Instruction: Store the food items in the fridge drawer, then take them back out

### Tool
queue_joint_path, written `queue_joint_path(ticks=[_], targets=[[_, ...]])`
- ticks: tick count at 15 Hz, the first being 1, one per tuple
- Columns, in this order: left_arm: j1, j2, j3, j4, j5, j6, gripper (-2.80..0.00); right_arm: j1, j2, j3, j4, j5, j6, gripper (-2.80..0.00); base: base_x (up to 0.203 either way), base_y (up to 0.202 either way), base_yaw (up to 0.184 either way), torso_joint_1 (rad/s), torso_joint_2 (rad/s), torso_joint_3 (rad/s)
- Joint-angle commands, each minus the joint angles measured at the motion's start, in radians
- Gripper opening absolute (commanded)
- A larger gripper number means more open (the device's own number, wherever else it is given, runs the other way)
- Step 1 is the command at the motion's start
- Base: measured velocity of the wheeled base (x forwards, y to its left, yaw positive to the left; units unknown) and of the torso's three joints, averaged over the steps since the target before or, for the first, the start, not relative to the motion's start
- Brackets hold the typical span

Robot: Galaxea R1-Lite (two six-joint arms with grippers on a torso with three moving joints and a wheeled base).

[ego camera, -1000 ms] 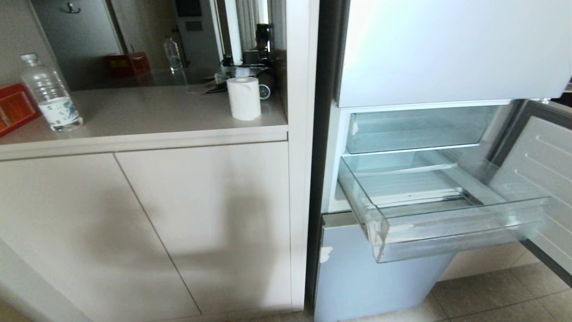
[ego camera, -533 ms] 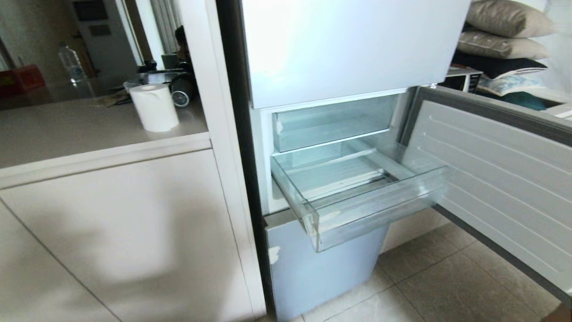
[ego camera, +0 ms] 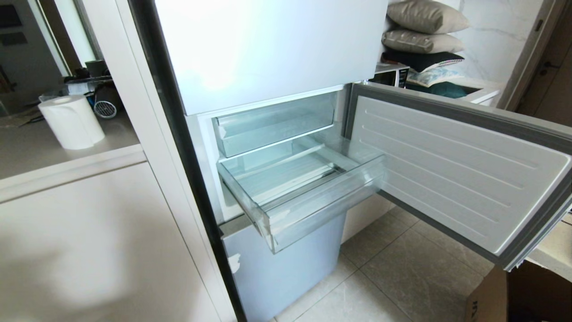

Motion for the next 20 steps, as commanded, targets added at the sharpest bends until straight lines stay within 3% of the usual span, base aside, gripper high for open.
queue_joint_path(ticks=[1, 3, 5, 9, 12, 16, 20], targets=[[0.0, 0.0, 0.0, 0.0, 0.0, 0.0, -2.8, -0.001, 0.077, -0.014, -0.003, -0.016, 0.007, -2.8, 0.0, 0.0, 0.0, 0.0, 0.0, 0.0], [0.0, 0.001, -0.001, 0.0, 0.0, 0.0, -2.8, -0.027, 0.236, -0.083, -0.006, -0.06, 0.065, -2.8, 0.0, 0.0, 0.0, 0.0, 0.0, 0.0], [0.0, 0.001, 0.0, 0.0, 0.0, 0.0, -2.8, -0.124, 0.442, -0.179, -0.024, -0.083, 0.173, -2.8, 0.0, 0.0, 0.0, 0.0, 0.0, 0.0], [0.0, 0.0, -0.001, 0.0, 0.0, 0.0, -2.8, -0.499, 0.881, -0.301, -0.174, -0.064, 0.285, -2.8, 0.0, 0.0, 0.0, 0.0, 0.0, 0.0], [0.0, 0.001, 0.0, 0.0, 0.0, 0.0, -2.8, -0.67, 1.131, -0.345, -0.33, -0.011, 0.301, -2.8, 0.0, 0.0, 0.0, 0.0, 0.0, 0.0], [0.0, 0.001, -0.001, 0.0, 0.0, 0.0, -2.8, -0.867, 1.36, -0.412, -0.412, 0.015, 0.275, -2.8, 0.0, 0.0, 0.0, 0.0, 0.0, 0.0], [0.0, 0.001, 0.0, 0.0, 0.0, 0.0, -2.8, -0.968, 1.509, -0.492, -0.503, 0.019, 0.252, -2.8, 0.0, 0.0, 0.0, 0.0, 0.0, 0.0]])
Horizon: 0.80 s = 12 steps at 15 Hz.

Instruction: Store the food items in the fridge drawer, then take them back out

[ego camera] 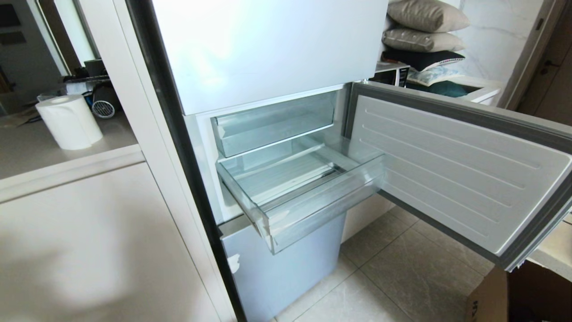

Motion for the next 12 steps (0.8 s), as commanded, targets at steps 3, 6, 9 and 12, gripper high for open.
queue_joint_path(ticks=[3, 6, 9, 12], targets=[[0.0, 0.0, -0.001, 0.0, 0.0, 0.0, -2.8, -0.11, 0.19, -0.079, -0.073, 0.003, -0.077, -2.8, 0.0, 0.0, 0.0, 0.0, 0.0, 0.0], [0.0, 0.0, 0.0, 0.0, 0.0, 0.0, -2.8, -0.139, 0.241, -0.104, -0.076, 0.001, -0.111, 0.0, 0.0, 0.0, 0.0, 0.0, 0.0, 0.0], [0.0, 0.0, -0.001, 0.0, 0.0, 0.0, -2.8, -0.179, 0.288, -0.127, -0.077, -0.001, -0.167, 0.0, 0.0, 0.0, 0.0, 0.0, 0.0, 0.0], [0.0, 0.001, -0.001, 0.0, 0.0, 0.0, -2.8, -0.215, 0.315, -0.132, -0.096, -0.002, -0.218, 0.0, 0.0, 0.0, 0.0, 0.0, 0.0, 0.0]])
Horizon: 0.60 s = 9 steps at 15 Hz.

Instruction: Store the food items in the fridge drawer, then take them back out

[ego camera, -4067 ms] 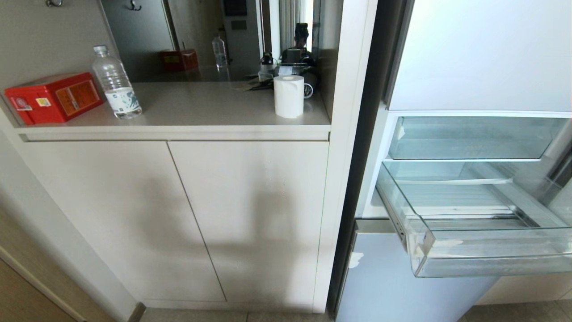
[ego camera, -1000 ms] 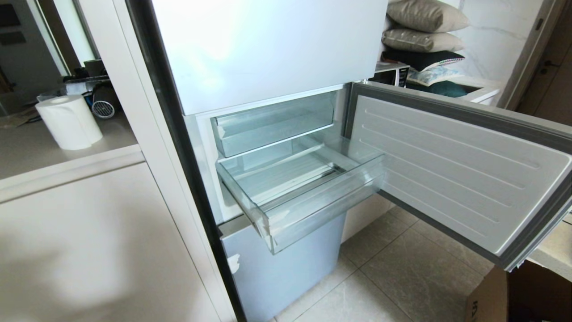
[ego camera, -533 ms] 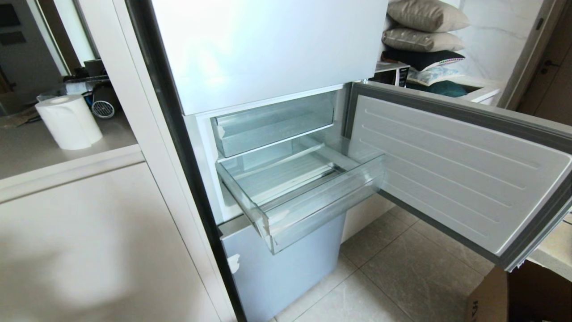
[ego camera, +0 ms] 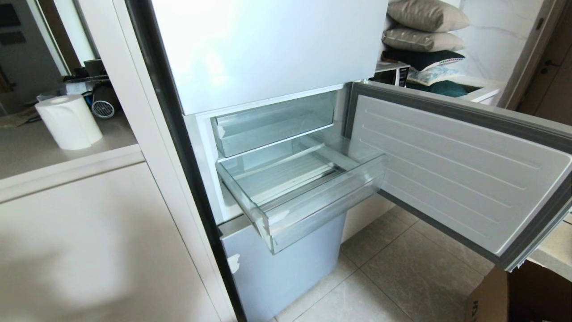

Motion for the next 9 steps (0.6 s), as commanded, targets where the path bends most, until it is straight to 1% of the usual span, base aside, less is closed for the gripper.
queue_joint_path(ticks=[1, 3, 6, 9], targets=[[0.0, 0.001, 0.001, 0.0, 0.0, 0.0, -2.8, -0.022, 0.037, -0.011, -0.02, 0.001, -0.005, 0.0, 0.0, 0.0, 0.0, 0.0, 0.0, 0.0], [0.0, 0.0, -0.001, 0.0, 0.0, 0.0, -2.8, -0.046, 0.071, -0.047, -0.046, 0.0, -0.008, 0.0, 0.0, 0.0, 0.0, 0.0, 0.0, 0.0], [0.0, 0.001, 0.001, 0.0, 0.0, 0.0, -2.8, -0.056, 0.148, -0.122, -0.052, 0.003, -0.019, 0.0, 0.0, 0.0, 0.0, 0.0, 0.0, 0.0], [0.0, 0.001, 0.0, 0.0, 0.0, 0.0, -2.8, -0.064, 0.202, -0.139, -0.073, 0.017, -0.027, 0.0, 0.0, 0.0, 0.0, 0.0, 0.0, 0.0]])
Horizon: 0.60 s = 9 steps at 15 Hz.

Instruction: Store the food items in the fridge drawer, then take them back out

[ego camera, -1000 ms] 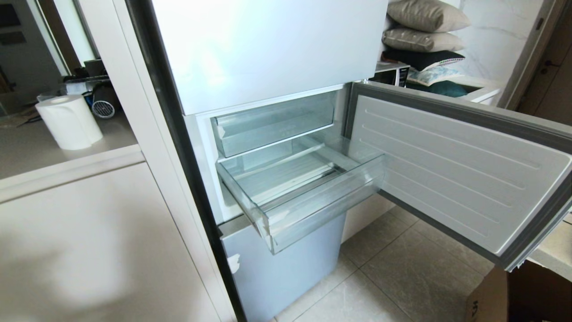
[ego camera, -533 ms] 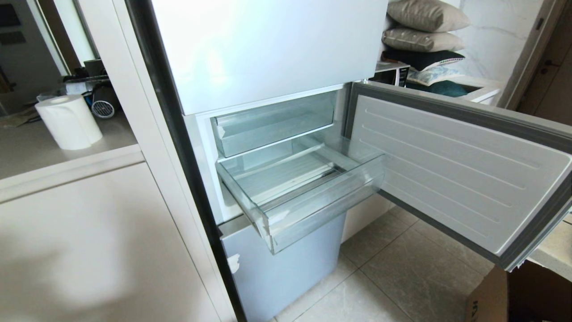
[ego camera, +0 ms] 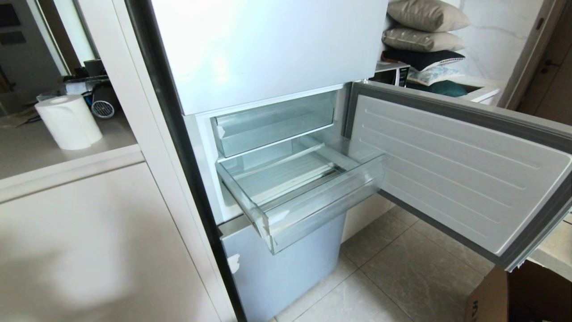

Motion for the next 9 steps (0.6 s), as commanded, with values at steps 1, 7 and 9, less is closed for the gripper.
queue_joint_path(ticks=[1, 7, 9], targets=[[0.0, 0.001, 0.0, 0.0, 0.0, 0.0, -2.8, -0.003, 0.066, -0.016, -0.017, 0.014, 0.0, 0.0, 0.0, 0.0, 0.0, 0.0, 0.0, 0.0], [0.0, 0.0, 0.001, 0.0, 0.0, 0.0, -2.8, -0.022, 0.167, -0.103, -0.027, 0.055, 0.004, 0.0, 0.0, 0.0, 0.0, 0.0, 0.0, 0.0], [0.0, 0.001, -0.001, 0.0, 0.0, 0.0, -2.8, -0.025, 0.19, -0.116, -0.027, 0.072, 0.005, 0.0, 0.0, 0.0, 0.0, 0.0, 0.0, 0.0]])
